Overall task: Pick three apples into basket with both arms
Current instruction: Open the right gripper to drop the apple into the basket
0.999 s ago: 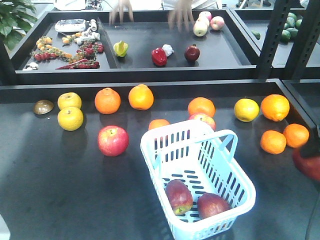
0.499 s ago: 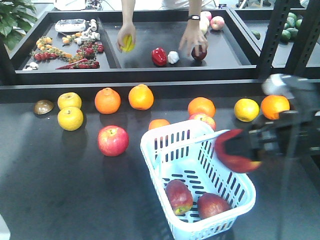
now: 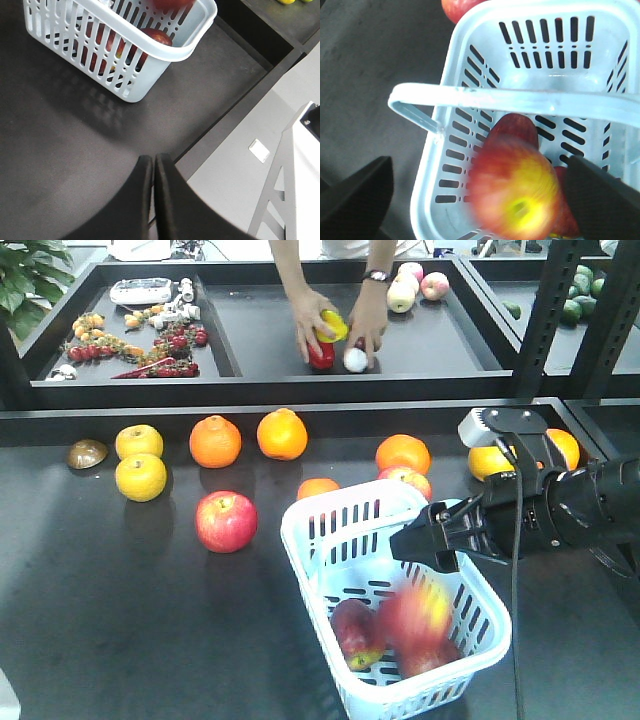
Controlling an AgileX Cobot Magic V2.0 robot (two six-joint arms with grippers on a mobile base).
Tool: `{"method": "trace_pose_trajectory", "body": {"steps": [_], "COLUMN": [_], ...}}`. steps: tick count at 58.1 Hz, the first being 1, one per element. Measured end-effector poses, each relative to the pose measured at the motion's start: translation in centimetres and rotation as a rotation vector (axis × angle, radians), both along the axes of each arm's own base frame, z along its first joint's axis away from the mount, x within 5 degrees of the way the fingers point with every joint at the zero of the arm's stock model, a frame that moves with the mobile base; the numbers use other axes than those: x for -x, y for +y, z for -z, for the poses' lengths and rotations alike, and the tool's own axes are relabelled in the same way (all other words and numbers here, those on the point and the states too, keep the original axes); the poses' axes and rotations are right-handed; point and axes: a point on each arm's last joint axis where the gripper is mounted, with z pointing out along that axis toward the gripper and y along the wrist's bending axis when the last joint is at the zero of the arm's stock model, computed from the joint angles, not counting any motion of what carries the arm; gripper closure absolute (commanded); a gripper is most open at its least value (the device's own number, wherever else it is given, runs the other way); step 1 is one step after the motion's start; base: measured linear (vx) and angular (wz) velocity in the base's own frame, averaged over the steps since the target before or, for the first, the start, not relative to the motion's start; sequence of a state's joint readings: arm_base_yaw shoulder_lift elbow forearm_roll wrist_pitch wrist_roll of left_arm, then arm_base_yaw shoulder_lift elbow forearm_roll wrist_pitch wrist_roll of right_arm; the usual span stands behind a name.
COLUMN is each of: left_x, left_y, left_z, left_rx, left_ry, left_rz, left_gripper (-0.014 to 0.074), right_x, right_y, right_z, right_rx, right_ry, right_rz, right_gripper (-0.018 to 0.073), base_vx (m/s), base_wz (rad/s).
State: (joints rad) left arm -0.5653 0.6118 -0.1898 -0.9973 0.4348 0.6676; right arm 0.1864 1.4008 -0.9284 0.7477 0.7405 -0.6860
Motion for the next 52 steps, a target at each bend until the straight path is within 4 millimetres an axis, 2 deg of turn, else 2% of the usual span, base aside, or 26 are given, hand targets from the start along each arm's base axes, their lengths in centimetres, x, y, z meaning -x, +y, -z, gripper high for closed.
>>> {"method": "trace_pose_trajectory", "body": {"steps": [7, 13, 17, 21, 26, 29, 38, 45, 52], "left_x": [0.0, 0.0, 0.0, 0.0, 0.0, 0.0, 0.0, 0.0, 0.0], "left_y": [0.0, 0.0, 0.0, 0.0, 0.0, 0.0, 0.0, 0.0, 0.0], "left_z": [0.0, 0.0, 0.0, 0.0, 0.0, 0.0, 0.0, 0.0, 0.0], "left_rx": [0.000, 0.000, 0.000, 0.000, 0.000, 0.000, 0.000, 0.000, 0.000], "left_ry": [0.000, 0.000, 0.000, 0.000, 0.000, 0.000, 0.000, 0.000, 0.000], "left_rz": [0.000, 0.000, 0.000, 0.000, 0.000, 0.000, 0.000, 0.000, 0.000], "left_gripper": [0.0603, 0.0603, 0.0603, 0.0603, 0.0603, 0.0603, 0.0603, 0.0603, 0.0603], "right_x": [0.0, 0.2, 0.5, 1.0, 2.0, 2.9, 6.9, 11.3, 15.3], "right_y": [-0.1, -0.1, -0.1, -0.1, -0.2, -0.4, -1.1, -2.1, -3.0], "right_z": [0.1, 0.2, 0.3, 0.0, -1.2, -2.2, -5.4, -4.7, -2.5], "right_rx": [0.014, 0.028, 0.038, 0.052, 0.062, 0.068, 0.061, 0.065, 0.084], "right_ry": [-0.002, 0.010, 0.026, 0.030, -0.006, -0.041, -0.180, -0.272, -0.336], "right_rz": [-0.007, -0.026, -0.057, -0.095, -0.134, -0.147, -0.165, -0.148, -0.144], "right_gripper": [-0.0113, -0.0019, 0.0097, 0.0255, 0.0487, 0.0576, 0.0569, 0.0568, 0.0568], "base_vx": [0.00, 0.00, 0.00, 0.00, 0.00, 0.00, 0.00, 0.00, 0.00], "base_wz": [0.00, 0.00, 0.00, 0.00, 0.00, 0.00, 0.00, 0.00, 0.00]}}
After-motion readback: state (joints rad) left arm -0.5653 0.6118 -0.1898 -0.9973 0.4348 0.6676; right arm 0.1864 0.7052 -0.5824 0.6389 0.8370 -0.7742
